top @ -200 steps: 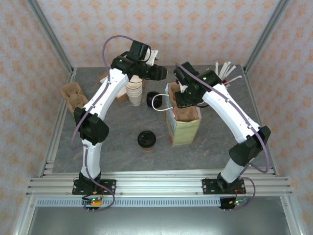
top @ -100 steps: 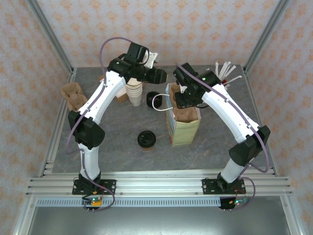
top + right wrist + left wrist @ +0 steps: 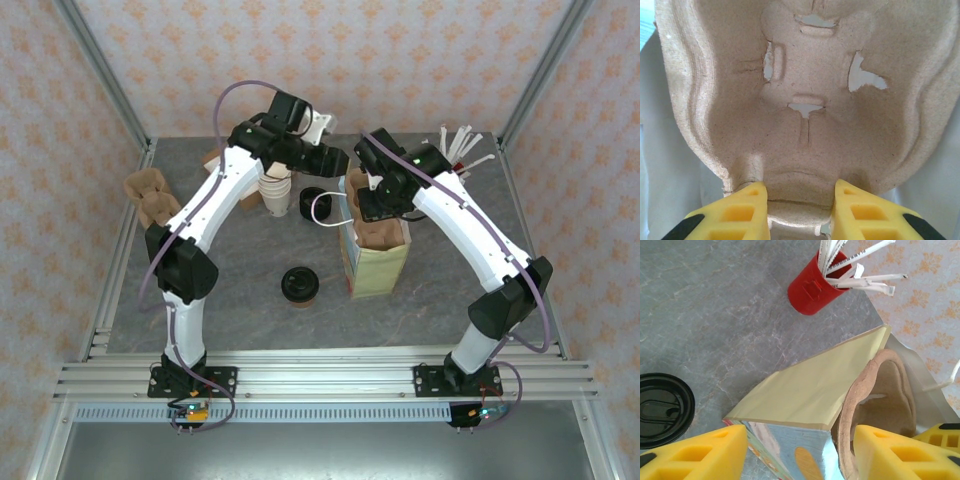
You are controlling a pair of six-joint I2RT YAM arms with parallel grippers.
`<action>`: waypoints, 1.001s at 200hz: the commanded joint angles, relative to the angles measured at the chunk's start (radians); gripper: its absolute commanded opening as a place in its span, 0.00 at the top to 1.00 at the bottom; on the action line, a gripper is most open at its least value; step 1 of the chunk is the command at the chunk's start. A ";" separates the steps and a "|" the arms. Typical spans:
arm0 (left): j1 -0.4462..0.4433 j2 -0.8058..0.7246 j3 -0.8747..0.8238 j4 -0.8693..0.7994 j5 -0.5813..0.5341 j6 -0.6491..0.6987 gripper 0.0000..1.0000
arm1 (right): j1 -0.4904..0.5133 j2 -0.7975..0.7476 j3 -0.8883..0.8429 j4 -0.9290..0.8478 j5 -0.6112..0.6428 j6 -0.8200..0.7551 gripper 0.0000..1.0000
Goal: Pack the takeout coffee
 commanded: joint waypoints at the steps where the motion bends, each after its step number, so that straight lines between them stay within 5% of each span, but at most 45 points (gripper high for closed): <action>1: -0.007 0.024 0.021 -0.019 0.025 0.019 0.41 | -0.006 -0.012 -0.002 -0.025 0.014 0.011 0.71; 200: 0.020 0.041 0.041 -0.031 -0.080 -0.010 0.48 | -0.004 -0.075 -0.085 -0.028 -0.055 0.013 0.71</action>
